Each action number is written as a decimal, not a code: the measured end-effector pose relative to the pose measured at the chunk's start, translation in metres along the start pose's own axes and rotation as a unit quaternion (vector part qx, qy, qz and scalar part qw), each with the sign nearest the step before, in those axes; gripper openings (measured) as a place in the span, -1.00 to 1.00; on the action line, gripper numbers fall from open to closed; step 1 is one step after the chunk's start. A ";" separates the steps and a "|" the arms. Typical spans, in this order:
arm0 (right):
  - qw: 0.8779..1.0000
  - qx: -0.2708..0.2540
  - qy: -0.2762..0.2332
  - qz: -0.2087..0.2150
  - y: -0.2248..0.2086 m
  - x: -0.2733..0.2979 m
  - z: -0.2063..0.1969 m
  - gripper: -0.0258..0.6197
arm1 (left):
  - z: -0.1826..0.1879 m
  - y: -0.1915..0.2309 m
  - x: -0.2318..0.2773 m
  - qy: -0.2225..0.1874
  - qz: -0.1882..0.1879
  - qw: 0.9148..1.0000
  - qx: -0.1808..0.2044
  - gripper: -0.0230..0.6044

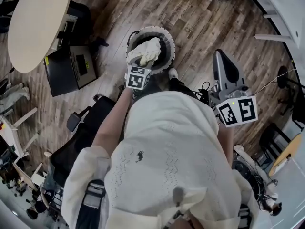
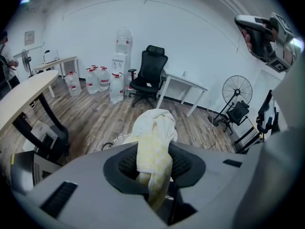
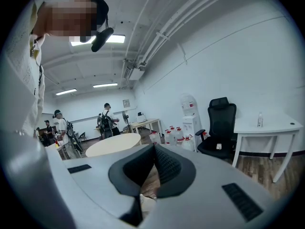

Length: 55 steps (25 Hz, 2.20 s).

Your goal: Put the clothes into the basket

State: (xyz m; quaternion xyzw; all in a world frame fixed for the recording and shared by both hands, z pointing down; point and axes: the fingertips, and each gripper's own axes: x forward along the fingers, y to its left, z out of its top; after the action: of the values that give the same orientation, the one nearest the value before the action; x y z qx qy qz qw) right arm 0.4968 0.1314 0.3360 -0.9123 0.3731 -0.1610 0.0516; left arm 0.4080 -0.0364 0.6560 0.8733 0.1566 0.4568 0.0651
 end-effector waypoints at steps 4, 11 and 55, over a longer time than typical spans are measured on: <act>1.000 0.001 0.007 0.001 0.006 0.002 -0.007 -0.90 | -0.018 0.013 0.008 0.018 0.007 1.000 -0.022 -0.54; 1.000 0.001 0.015 0.005 0.010 0.009 -0.012 -0.90 | -0.041 0.029 0.017 0.047 0.020 0.997 -0.052 -0.53; 0.998 0.008 0.053 -0.017 -0.003 0.022 -0.046 -0.90 | -0.102 0.050 0.104 0.162 0.031 0.985 -0.055 -0.42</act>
State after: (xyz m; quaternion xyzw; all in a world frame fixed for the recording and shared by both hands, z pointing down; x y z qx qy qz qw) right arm 0.4983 0.1192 0.3860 -0.9083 0.3582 -0.2129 0.0368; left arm 0.3903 -0.0515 0.8083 0.7874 0.1123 0.6018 0.0722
